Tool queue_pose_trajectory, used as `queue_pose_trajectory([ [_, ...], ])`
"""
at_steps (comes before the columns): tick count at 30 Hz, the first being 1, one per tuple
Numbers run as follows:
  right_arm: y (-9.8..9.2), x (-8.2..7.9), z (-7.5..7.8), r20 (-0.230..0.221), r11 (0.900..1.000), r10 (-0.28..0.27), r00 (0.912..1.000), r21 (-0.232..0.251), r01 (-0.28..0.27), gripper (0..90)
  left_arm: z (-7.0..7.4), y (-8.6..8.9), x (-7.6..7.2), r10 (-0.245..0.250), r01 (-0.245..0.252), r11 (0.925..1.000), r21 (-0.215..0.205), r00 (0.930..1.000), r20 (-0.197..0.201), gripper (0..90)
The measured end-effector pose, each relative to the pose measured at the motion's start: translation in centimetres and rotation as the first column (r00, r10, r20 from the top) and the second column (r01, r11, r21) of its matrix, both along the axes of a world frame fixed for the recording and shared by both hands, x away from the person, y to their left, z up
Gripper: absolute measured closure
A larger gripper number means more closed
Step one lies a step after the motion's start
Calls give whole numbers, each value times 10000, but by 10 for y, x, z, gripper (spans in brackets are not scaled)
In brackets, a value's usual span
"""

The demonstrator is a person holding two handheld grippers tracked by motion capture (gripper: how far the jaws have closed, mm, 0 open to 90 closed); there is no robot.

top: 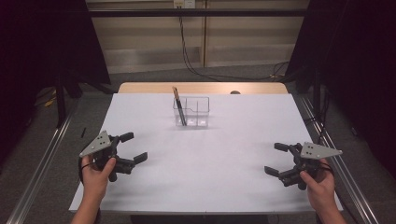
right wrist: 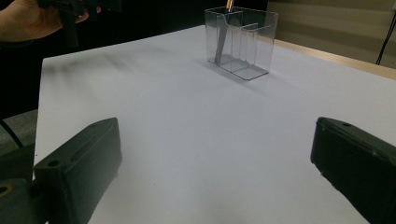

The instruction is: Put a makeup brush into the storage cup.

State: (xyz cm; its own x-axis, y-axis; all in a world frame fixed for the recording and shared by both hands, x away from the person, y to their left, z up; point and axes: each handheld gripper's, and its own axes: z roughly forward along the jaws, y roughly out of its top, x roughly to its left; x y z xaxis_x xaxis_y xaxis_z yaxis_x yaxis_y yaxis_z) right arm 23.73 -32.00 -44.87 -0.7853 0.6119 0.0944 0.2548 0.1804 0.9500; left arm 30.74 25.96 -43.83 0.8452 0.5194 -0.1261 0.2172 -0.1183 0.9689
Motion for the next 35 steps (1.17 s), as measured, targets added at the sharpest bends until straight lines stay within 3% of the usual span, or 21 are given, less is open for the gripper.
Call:
queue_pose_trajectory([
  [15,-1,1,0,30,10000,-23,10000,-4,23,20,-5,6,-5,21,-22,9997,229,10000,16,0],
  [35,1,5,-1,96,10000,19,10000,-37,-19,20,-6,11,-12,125,-126,9998,165,9999,31,0],
])
